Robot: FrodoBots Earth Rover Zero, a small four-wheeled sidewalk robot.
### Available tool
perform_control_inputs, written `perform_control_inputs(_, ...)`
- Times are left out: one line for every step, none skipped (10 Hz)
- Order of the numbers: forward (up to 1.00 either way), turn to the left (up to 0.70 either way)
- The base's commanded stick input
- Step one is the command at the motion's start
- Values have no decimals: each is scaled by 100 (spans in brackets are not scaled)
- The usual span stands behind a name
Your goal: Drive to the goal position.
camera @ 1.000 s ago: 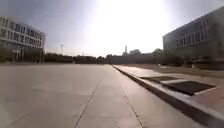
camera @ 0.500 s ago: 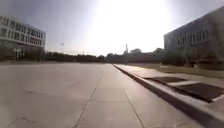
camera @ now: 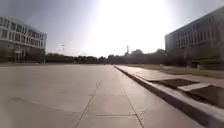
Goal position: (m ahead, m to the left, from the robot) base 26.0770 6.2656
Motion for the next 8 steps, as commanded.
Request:
perform_control_inputs(70,0)
perform_control_inputs(70,0)
perform_control_inputs(70,0)
perform_control_inputs(70,0)
perform_control_inputs(70,0)
perform_control_inputs(70,0)
perform_control_inputs(70,0)
perform_control_inputs(70,0)
